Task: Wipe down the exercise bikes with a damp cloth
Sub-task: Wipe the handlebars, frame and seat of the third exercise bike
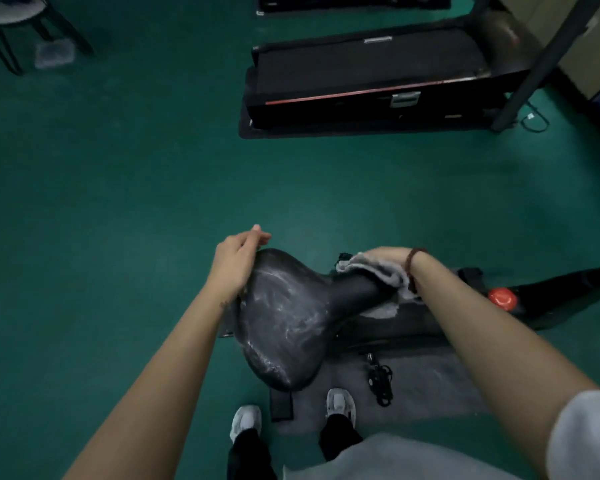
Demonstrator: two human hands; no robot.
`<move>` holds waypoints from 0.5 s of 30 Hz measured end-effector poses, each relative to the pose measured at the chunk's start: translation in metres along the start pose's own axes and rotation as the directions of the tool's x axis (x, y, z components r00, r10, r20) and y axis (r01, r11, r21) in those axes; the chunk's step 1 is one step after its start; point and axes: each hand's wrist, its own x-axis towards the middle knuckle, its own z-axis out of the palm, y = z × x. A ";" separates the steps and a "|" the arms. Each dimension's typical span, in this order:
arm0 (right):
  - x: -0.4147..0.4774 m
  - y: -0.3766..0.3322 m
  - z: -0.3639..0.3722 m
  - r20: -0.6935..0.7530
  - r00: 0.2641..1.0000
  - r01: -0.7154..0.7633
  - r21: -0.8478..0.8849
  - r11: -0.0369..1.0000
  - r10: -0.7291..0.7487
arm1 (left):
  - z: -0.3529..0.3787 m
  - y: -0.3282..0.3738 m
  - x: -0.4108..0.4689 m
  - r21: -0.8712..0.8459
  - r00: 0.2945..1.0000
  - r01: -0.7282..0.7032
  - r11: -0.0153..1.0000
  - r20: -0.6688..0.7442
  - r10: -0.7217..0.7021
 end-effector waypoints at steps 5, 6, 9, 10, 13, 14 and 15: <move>-0.006 0.018 0.014 -0.244 0.969 0.122 0.335 0.934 -0.039 | -0.010 -0.007 0.017 0.082 0.982 -0.050 0.995 0.184 0.034; -0.006 0.019 0.020 -0.336 0.940 0.173 0.335 0.926 -0.054 | -0.012 -0.008 0.019 0.088 0.977 -0.069 0.994 0.205 0.050; -0.015 0.022 0.038 -0.602 0.775 0.181 -0.080 0.980 -0.192 | -0.016 -0.009 0.025 0.124 0.958 -0.142 0.982 0.267 0.105; -0.021 0.017 0.045 -0.640 0.720 0.130 -0.252 0.959 -0.266 | -0.017 -0.008 0.027 0.130 0.953 -0.158 0.979 0.280 0.116; -0.027 -0.011 0.068 -0.616 0.655 -0.066 -0.623 0.779 -0.437 | -0.021 -0.011 0.031 0.106 0.936 -0.164 0.981 0.331 0.121; -0.022 -0.022 0.081 -0.590 0.643 -0.098 -0.695 0.712 -0.487 | -0.023 -0.013 0.032 0.085 0.929 -0.156 0.984 0.352 0.117; -0.018 -0.033 0.095 -0.581 0.632 -0.101 -0.718 0.689 -0.513 | -0.026 -0.015 0.033 0.054 0.922 -0.141 0.989 0.370 0.111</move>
